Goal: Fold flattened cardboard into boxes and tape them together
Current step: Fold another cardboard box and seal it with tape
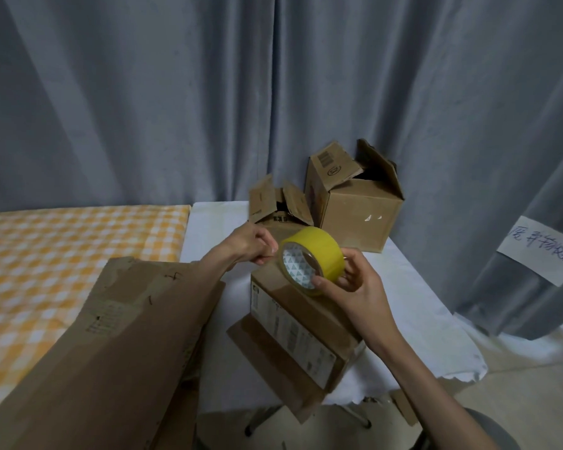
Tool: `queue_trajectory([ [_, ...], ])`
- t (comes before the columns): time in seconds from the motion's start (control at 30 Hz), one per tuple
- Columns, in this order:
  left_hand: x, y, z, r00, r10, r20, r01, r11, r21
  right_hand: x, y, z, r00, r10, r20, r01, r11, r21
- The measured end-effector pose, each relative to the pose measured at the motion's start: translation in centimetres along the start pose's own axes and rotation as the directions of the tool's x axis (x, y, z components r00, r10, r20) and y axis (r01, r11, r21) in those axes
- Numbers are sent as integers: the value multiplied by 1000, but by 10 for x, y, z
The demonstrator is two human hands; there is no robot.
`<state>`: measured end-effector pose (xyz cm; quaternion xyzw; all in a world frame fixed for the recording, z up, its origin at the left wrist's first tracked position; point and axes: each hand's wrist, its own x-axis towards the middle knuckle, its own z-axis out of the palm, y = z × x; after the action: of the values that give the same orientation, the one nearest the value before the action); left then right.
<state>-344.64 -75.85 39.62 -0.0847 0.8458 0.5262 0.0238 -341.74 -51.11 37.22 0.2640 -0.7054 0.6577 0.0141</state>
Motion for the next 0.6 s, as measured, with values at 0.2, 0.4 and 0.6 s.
queue_trajectory([
  [0.2, -5, -13, 11, 999, 33, 25, -35, 995, 89, -1, -1, 2, 1000, -14, -26, 13, 999, -48],
  [0.4, -13, -19, 30, 943, 130, -306, -100, 989, 112, -2, 1, 3, 996, -58, -64, 51, 994, -99],
  [0.6, -21, -25, 39, 893, 109, -437, -68, 992, 107, 14, 4, 2, 996, -85, -32, 80, 988, -135],
])
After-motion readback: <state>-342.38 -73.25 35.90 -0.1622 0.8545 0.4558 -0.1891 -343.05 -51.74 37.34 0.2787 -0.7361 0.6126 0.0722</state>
